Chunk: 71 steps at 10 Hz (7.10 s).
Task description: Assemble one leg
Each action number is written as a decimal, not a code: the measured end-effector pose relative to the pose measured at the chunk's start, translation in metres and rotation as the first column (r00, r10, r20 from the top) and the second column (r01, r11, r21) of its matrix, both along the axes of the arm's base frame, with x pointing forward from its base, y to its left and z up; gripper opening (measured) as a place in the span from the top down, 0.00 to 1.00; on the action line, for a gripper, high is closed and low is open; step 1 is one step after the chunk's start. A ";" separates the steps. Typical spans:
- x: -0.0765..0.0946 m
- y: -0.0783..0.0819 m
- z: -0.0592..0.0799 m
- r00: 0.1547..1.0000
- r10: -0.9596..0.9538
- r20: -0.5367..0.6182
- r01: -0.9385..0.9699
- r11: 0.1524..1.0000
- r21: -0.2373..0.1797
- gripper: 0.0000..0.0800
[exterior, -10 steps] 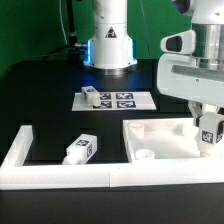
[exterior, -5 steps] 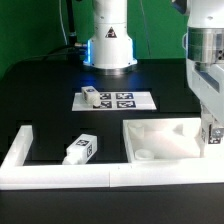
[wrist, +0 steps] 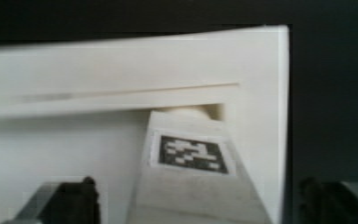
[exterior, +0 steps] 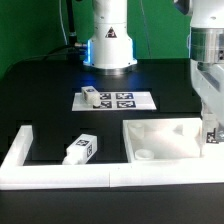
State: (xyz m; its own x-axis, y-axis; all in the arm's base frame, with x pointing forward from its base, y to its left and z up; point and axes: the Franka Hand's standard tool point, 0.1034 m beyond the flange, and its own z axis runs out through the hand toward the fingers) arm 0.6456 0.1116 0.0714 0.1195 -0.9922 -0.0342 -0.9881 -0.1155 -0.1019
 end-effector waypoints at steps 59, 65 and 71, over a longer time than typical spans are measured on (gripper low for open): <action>-0.006 -0.010 -0.004 0.965 0.262 0.001 -0.261 0.963 -0.069 0.64; -0.007 -0.006 -0.005 0.939 -0.344 -0.019 0.345 0.937 0.057 0.64; -0.007 0.001 -0.006 0.990 0.144 0.013 -0.144 0.990 0.009 0.23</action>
Offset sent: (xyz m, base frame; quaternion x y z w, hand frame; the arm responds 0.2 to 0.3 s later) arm 0.0000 0.0000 0.0000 0.0000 0.0000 -0.1296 0.9916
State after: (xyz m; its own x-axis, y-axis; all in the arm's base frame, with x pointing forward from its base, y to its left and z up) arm 0.6382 0.1127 0.0653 0.2615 -0.9643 -0.0419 -0.9599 -0.2553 -0.1158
